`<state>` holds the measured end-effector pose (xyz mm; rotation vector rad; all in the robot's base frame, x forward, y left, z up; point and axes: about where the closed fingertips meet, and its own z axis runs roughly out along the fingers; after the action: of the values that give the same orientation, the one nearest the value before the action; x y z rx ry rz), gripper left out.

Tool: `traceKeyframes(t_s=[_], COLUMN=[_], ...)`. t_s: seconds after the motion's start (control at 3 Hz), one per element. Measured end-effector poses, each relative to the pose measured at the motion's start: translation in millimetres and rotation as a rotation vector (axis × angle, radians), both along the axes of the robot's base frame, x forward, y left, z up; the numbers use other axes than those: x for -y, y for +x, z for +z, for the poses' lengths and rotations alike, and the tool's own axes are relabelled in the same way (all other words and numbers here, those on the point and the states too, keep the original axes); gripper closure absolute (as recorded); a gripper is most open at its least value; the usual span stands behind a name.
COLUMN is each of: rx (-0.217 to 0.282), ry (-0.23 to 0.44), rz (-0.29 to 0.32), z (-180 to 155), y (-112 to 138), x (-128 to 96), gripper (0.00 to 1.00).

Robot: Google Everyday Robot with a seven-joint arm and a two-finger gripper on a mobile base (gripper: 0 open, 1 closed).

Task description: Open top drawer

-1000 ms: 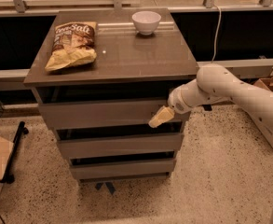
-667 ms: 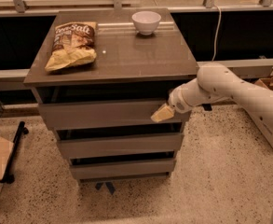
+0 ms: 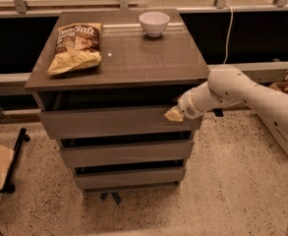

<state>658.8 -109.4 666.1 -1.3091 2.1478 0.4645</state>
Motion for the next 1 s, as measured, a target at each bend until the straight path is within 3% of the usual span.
traceKeyframes(t_s=[0.33,0.67,1.0], rx=[0.0,0.0,0.0], ry=[0.0,0.0,0.0], rz=[0.0,0.0,0.0], z=[2.2,7.5,8.4], y=[0.0,0.0,0.0], x=[0.0,0.0,0.0], gripper=[1.0,1.0,0.84])
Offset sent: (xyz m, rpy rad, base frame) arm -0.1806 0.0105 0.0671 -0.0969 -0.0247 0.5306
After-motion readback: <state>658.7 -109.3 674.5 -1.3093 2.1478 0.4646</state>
